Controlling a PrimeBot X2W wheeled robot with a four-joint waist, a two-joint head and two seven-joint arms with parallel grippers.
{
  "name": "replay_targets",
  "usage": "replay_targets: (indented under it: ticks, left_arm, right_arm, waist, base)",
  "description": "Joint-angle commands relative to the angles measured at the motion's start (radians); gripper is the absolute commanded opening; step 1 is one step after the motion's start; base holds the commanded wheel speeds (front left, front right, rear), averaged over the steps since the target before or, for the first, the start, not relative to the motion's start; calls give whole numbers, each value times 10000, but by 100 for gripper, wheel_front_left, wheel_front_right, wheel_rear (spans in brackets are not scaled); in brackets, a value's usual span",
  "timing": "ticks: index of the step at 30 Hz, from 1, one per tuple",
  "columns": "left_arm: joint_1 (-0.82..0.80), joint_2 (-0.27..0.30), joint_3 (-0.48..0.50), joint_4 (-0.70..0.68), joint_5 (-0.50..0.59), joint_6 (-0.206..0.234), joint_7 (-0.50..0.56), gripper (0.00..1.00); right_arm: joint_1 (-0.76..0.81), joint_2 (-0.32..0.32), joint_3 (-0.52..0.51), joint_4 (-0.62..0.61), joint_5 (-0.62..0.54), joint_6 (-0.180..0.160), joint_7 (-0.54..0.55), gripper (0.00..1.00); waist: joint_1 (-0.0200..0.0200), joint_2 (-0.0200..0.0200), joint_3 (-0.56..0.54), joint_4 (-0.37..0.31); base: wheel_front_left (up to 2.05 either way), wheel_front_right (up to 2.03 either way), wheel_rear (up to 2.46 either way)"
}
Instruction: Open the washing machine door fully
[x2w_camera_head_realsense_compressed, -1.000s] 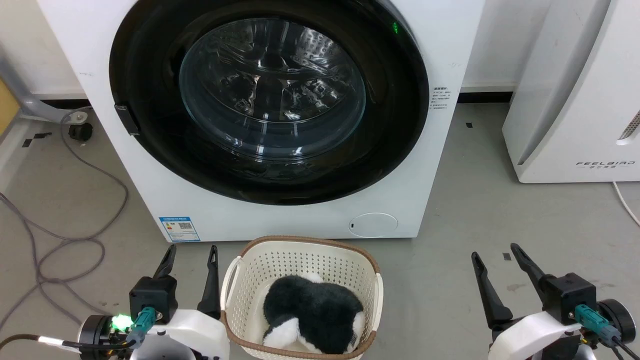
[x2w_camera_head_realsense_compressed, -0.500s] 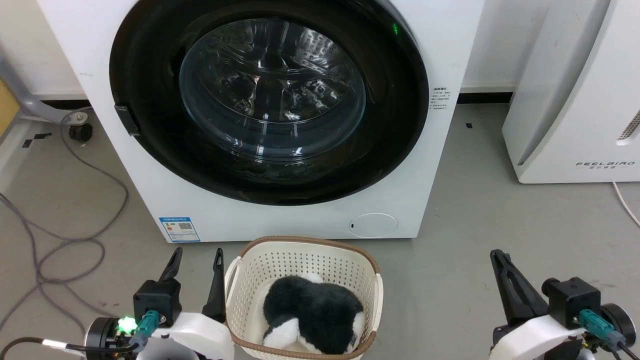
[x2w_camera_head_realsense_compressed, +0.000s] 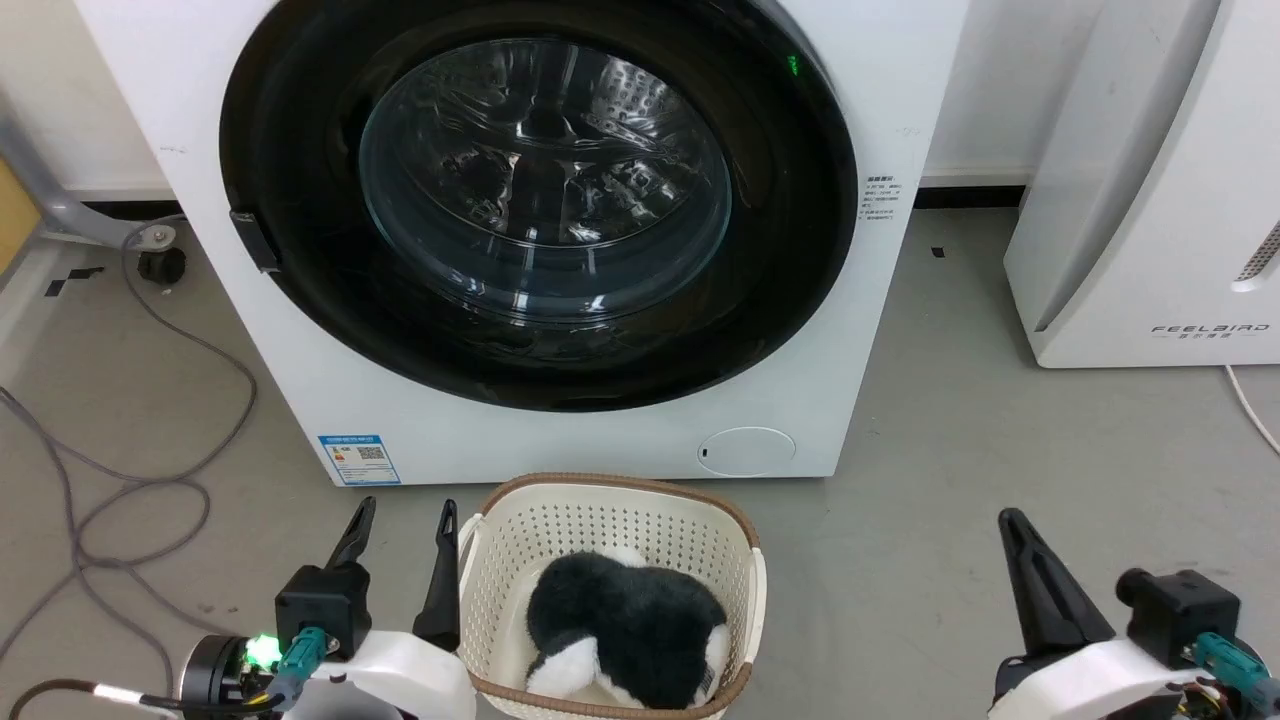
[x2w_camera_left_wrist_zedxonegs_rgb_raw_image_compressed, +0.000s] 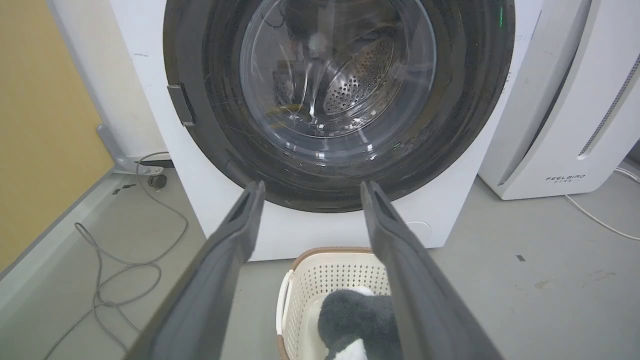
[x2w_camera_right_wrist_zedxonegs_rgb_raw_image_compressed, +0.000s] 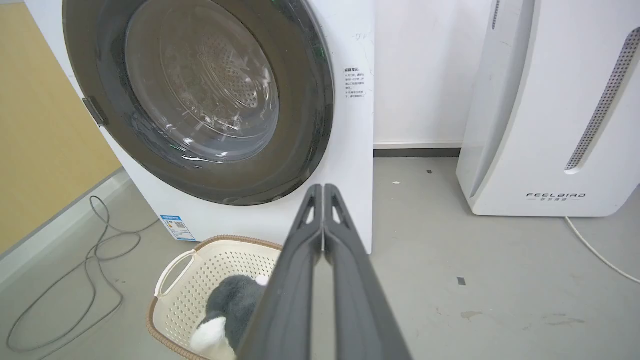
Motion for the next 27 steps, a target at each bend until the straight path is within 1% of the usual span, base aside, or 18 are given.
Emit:
replay_targets:
  ticks: [1, 5, 12, 20, 27]
  left_arm:
    - [-121, 84, -34, 49, -52, 8, -106, 100]
    - [-161, 120, -78, 59, -121, 27, -178, 100]
    - [-278, 198, -123, 37, -250, 68, -330, 100]
    - [-474, 313, -146, -15, -412, 99, -513, 100]
    - [-670, 418, -179, -51, -521, 102, -650, 100]
  right_arm:
    - [-54, 1, -53, 128, 355, 2, -124, 0]
    - [-240, 2, -148, 372, 1072, 2, -257, 0]
    - [-931, 2, -212, 859, 2940, 2, -430, 0]
    - [-2309, 2, -513, 1652, 5135, 3, -364, 0]
    - [-3639, -119, -904, 2522, 6529, 3, -111, 0]
  waist:
    - [0, 0, 5, 9]
    - [0, 0, 82, 16]
    - [0, 0, 337, -22]
    - [0, 0, 665, -99]
    - [0, 0, 951, -140]
  base:
    - [0, 0, 0]
    - [0, 0, 0]
    - [0, 0, 0]
    - [0, 0, 0]
    - [0, 0, 0]
